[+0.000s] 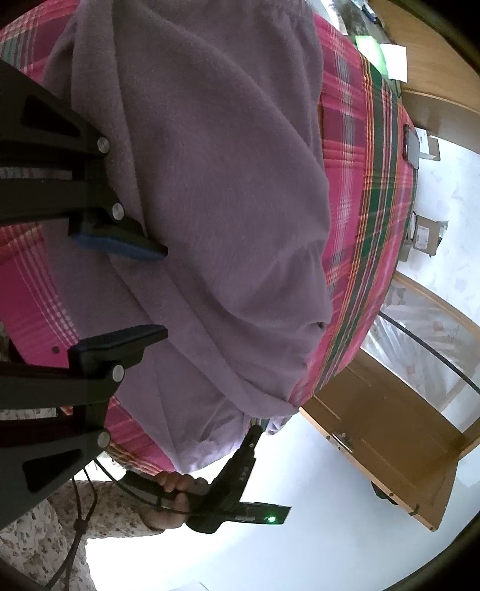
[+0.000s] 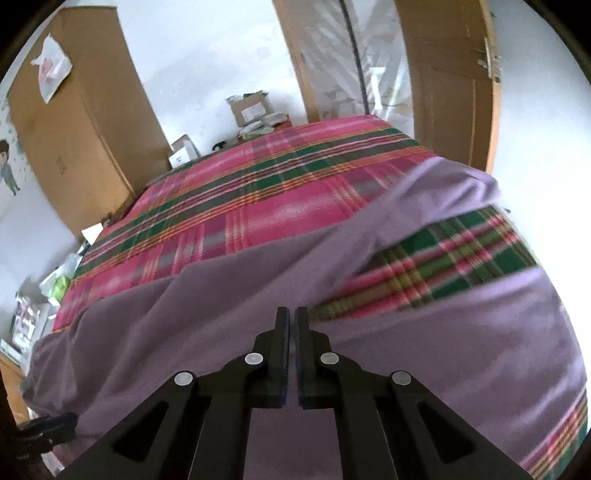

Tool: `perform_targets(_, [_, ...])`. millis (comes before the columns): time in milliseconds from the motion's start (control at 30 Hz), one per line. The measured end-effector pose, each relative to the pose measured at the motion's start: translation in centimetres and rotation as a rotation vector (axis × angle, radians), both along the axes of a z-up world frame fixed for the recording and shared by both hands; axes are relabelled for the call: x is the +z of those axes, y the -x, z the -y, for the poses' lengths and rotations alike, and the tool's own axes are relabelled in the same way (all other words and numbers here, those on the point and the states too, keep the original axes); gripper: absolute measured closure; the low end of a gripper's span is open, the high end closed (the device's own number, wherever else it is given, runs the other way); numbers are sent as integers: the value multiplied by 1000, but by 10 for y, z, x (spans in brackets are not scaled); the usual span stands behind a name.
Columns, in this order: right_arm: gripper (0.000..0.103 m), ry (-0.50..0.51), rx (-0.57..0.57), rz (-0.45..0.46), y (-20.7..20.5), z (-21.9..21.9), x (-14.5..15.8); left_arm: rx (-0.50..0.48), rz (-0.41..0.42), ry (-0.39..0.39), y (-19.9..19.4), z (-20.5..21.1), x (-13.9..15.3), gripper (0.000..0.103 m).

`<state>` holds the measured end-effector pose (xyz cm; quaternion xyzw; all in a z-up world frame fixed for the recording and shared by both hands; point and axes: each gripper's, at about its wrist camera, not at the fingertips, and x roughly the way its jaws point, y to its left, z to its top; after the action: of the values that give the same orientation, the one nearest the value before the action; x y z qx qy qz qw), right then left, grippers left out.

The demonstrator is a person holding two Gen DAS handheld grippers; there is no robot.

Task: Fold clothes

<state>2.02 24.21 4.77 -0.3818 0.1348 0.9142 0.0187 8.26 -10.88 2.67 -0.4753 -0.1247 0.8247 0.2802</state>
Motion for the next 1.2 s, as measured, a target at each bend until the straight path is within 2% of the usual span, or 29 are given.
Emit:
perform_targets(100, [100,35,-18,9,-5,-10,-5,2,-20,35,-4,-4,3,66])
perform_targets(233, [95,167,-18,5,-2,-24,-8,-10,-34,67,-7,-11,4,66])
perform_targets(367, [85,188,30,-4,13,-19,-2,-4,-26,65,-5,-12,3,66])
perform_targets(433, [74,199,63,-10,21,-14,1,7,-21,62,-4,-10,2,66])
perform_targets(600, [72,215,61,24,44,-12,1,2,-41,90,-7,-16,6,66])
perform_targets(767, [72,215,31,95,63,-15,-8,-23,-89,153,-7,-28,15,66])
perform_targets(933, [72,233,2,97,71,-20,-10,-91,-148,262,-12,-46,19,66])
perform_targets(1000, [72,232,-19,104,74,-23,-11,-115,-166,284,-12,-51,19,66])
perform_targets(1067, [81,238,-28,114,75,-25,-13,-136,-176,306,-12,-56,18,66])
perform_targets(1133, [97,240,-33,127,75,-28,-15,-151,-173,335,-8,-59,16,66])
perform_targets(1200, [99,219,-32,127,73,-29,-15,-154,-162,357,-7,-62,13,66])
